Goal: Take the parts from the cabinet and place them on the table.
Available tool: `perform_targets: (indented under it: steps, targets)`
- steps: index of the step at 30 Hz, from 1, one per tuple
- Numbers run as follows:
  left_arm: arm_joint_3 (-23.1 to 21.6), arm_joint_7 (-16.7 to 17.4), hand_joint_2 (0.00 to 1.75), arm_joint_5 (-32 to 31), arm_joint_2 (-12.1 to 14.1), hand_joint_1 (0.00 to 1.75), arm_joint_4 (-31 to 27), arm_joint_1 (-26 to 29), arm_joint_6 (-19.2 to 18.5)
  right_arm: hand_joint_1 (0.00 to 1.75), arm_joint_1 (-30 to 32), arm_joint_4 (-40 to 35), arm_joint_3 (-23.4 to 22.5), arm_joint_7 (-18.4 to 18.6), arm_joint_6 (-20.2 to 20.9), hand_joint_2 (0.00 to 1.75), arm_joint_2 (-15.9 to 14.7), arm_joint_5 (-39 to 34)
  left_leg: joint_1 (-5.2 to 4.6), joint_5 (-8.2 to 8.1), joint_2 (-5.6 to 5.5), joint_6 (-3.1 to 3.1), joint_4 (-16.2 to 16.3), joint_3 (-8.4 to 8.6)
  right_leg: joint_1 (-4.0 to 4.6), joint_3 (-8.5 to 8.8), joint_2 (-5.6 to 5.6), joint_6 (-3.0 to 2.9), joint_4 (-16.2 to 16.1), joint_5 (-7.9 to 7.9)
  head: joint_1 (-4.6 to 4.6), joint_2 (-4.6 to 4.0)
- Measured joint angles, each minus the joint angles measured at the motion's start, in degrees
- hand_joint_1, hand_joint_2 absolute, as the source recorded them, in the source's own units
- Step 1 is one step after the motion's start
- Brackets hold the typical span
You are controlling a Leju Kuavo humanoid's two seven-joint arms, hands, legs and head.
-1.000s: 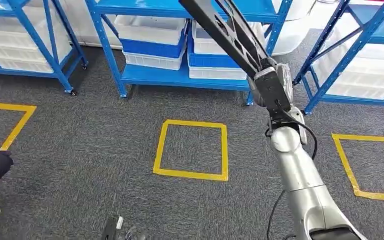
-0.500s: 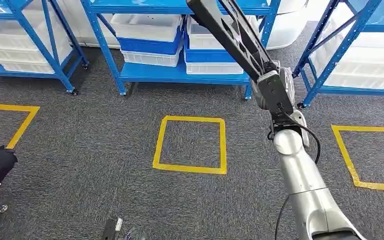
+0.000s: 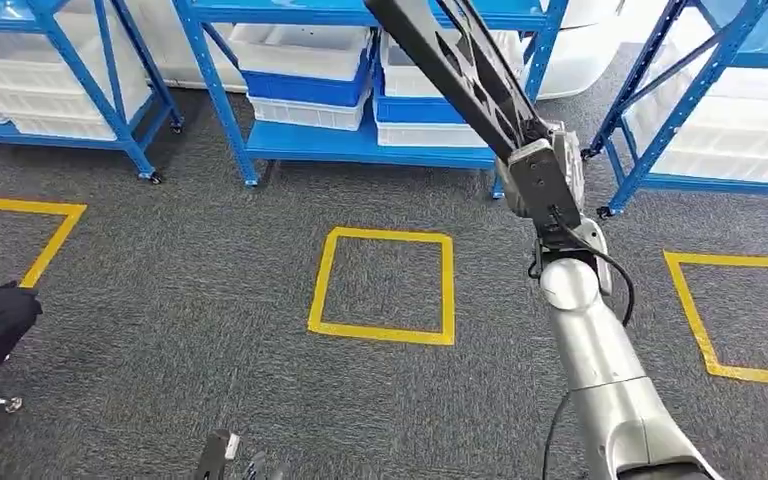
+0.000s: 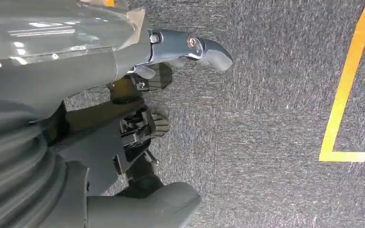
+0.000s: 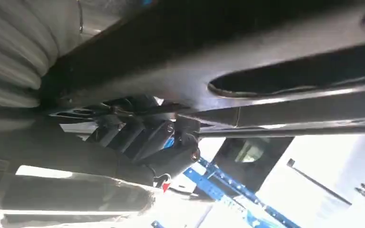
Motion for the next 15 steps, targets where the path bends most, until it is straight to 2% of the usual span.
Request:
perform_targets:
  steps: [1,2,3,4,5,6,7,8,9,10,11,12,13,15]
  targets:
    - [0.02,0.00,1.75,0.00,0.00,0.00,0.00,0.11,0.00,1.75,0.30,0.00,0.02,0.04,0.00,1.75,0.00,0.00,0.26,0.20,-0.32,-0.33,0.04,-0.34,-0.41,-0.88,0.00,0.63,2.35,-0.67,-0.06,0.00]
    - [0.02,0.00,1.75,0.00,0.00,0.00,0.00,0.18,-0.02,1.75,0.58,0.00,0.02,0.04,0.00,1.75,0.00,0.00,0.63,0.41,-0.79,-0.80,0.10,-0.68,-0.91,-0.36,-0.02,1.45,1.61,-0.21,-0.02,0.00]
    - [0.04,0.02,1.75,0.00,0.00,0.00,0.00,0.20,-0.02,1.75,0.68,0.00,0.04,0.04,-0.02,1.75,0.00,0.00,1.03,0.54,-1.16,-1.30,0.24,-0.97,-1.37,1.23,-0.02,2.32,-1.15,0.91,-0.04,0.00]
    - [0.04,0.00,1.75,0.00,-0.02,0.00,0.00,0.19,-0.02,1.75,0.65,0.00,0.04,0.04,-0.02,1.75,0.02,0.00,1.69,0.53,-1.77,-2.11,0.88,-1.55,-2.07,4.59,0.04,3.72,-7.18,3.11,-0.02,0.00]
    - [0.04,0.00,1.75,0.00,0.00,0.00,0.00,0.18,-0.02,1.75,0.58,0.00,0.02,0.04,-0.02,1.75,0.00,0.00,2.18,0.25,-2.15,-2.94,1.98,-2.25,-2.81,7.62,0.45,4.88,-12.52,4.71,0.00,0.00]
    - [0.09,0.02,1.75,0.00,0.40,0.00,0.00,0.19,-0.02,1.75,0.68,0.02,0.02,0.04,-0.02,1.75,-0.07,0.00,1.92,0.01,-2.62,-3.72,2.83,-2.96,-2.35,7.14,2.26,5.06,-11.96,3.52,0.13,0.00]
    - [0.13,0.04,1.75,0.04,0.35,0.00,0.02,0.20,-0.02,1.75,0.76,-0.09,0.13,0.04,-0.04,1.75,0.15,0.04,2.03,-0.33,-2.88,-4.34,4.23,-3.66,-2.60,7.08,2.18,3.56,-12.12,3.76,0.77,0.00]
    - [0.11,-0.02,1.75,0.04,0.37,0.00,0.02,0.23,-0.02,1.75,1.10,-0.09,0.15,0.11,-0.11,1.75,0.20,0.04,1.85,0.07,-3.11,-4.45,3.97,-4.15,-2.57,6.96,1.68,2.80,-11.34,3.79,0.17,0.00]
    - [0.15,-0.02,1.75,0.15,0.39,0.00,0.02,0.41,0.00,1.75,1.23,-0.18,0.13,0.11,-0.29,1.75,0.17,0.04,1.89,0.38,-3.20,-4.61,3.87,-4.16,-2.27,6.68,1.51,2.47,-10.87,3.89,-0.35,0.00]
    - [0.22,0.00,1.75,0.31,0.53,0.00,0.04,0.57,-0.02,1.75,1.29,-0.15,0.13,0.13,-0.28,1.75,0.35,0.02,2.08,0.58,-3.17,-4.73,3.65,-4.26,-2.26,6.28,1.11,2.25,-10.47,3.95,-0.35,0.00]
    - [0.31,0.02,1.75,0.46,0.61,0.00,0.04,0.65,-0.09,1.75,1.17,-0.17,0.13,0.13,-0.31,1.75,0.68,-0.02,2.31,0.28,-2.67,-4.85,3.97,-4.43,-2.07,6.01,0.69,1.78,-10.38,4.08,-0.44,0.00]
    - [0.37,0.00,1.75,0.50,0.63,0.00,0.04,0.71,-0.15,1.75,1.16,-0.17,0.13,0.11,-0.35,1.75,0.94,-0.04,2.12,-1.10,-1.18,-4.44,5.51,-5.11,-1.87,5.98,0.63,1.09,-10.37,4.24,-0.68,0.00]
    - [0.44,0.00,1.75,0.59,0.70,0.00,0.04,0.67,-0.18,1.75,1.06,-0.17,0.15,0.02,-0.44,1.75,1.29,-0.04,1.79,-3.99,0.08,-4.02,9.94,-6.97,-1.51,5.85,0.28,0.82,-10.49,4.40,-0.83,0.00]
    - [0.63,0.00,1.75,0.92,0.88,0.00,0.04,0.60,-0.24,1.75,0.95,-0.15,0.20,-0.04,-0.66,1.75,1.88,-0.20,1.12,-8.96,0.33,-3.41,20.47,-11.41,-0.67,5.54,-0.64,0.38,-10.47,4.62,-0.92,0.00]
